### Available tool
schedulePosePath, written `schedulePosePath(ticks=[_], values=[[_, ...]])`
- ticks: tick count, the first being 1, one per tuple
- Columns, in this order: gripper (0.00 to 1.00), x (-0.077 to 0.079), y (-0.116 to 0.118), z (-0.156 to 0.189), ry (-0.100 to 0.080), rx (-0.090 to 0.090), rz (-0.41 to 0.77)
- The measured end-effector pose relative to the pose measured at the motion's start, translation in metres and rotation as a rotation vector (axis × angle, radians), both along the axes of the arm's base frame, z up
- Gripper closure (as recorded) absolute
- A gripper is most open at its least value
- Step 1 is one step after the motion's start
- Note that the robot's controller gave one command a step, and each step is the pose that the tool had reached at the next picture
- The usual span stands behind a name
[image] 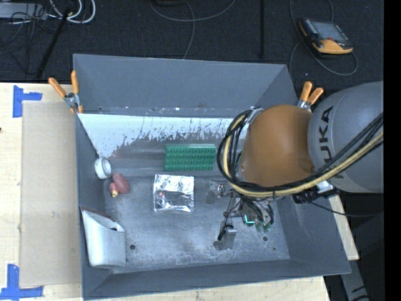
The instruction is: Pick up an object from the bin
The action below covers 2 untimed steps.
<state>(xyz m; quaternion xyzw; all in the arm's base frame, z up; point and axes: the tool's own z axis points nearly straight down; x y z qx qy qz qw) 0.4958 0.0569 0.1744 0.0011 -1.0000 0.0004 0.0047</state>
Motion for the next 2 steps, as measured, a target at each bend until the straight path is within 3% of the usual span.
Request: schedulePosePath(ticks=[1, 2], values=[[0.00, 0.076, 0.039, -0.108, -0.008, 0.000, -0.168], [0.00, 0.076, 0.035, -0.074, -0.011, 0.000, -0.244]])
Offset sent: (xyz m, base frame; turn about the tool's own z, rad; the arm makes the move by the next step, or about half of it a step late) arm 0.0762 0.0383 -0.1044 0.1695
